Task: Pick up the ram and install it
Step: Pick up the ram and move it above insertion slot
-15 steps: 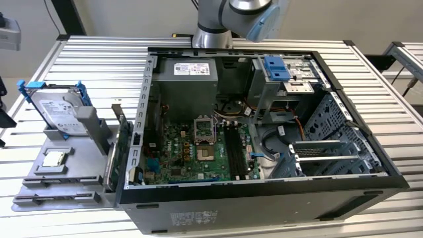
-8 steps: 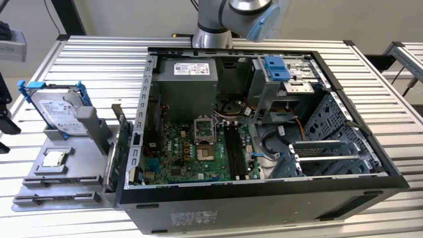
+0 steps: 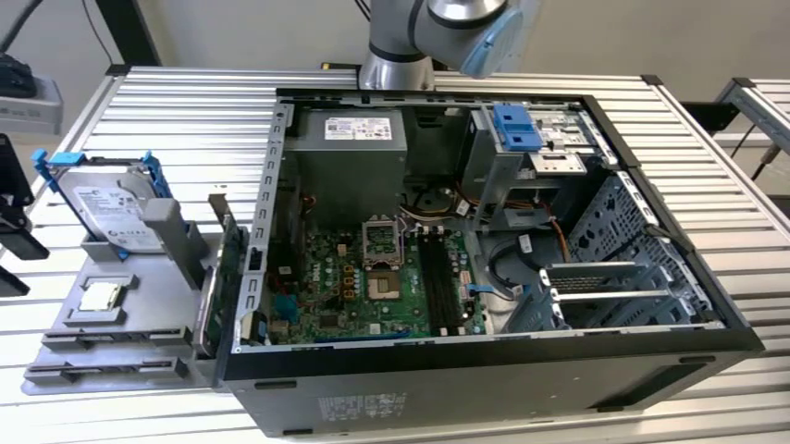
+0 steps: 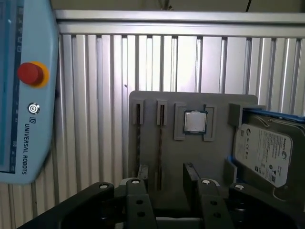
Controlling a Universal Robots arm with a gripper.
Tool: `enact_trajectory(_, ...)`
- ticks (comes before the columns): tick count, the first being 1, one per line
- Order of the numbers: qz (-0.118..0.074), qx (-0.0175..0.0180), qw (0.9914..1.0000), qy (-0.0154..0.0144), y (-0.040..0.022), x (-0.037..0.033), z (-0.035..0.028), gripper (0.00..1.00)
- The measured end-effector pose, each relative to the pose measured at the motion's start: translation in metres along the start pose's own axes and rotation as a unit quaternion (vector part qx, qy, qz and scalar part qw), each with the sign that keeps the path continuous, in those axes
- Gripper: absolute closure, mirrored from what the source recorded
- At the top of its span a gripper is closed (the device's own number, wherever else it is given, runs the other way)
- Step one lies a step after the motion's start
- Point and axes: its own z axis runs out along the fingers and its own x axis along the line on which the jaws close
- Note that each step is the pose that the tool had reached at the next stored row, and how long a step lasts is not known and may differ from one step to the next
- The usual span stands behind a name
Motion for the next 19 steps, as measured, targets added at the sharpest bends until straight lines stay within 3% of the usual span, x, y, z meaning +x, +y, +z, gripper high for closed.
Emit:
enact_trajectory(8,0.002,0.0000,1.00000,0.0000,0.0004,0.0036,0.0146,0.00)
enact_trajectory(14,0.002,0.0000,1.00000,0.0014,0.0009,0.0137,0.0233,0.00)
enact_trajectory(19,0.002,0.0000,1.00000,0.0013,0.0012,0.0175,0.0324,0.00)
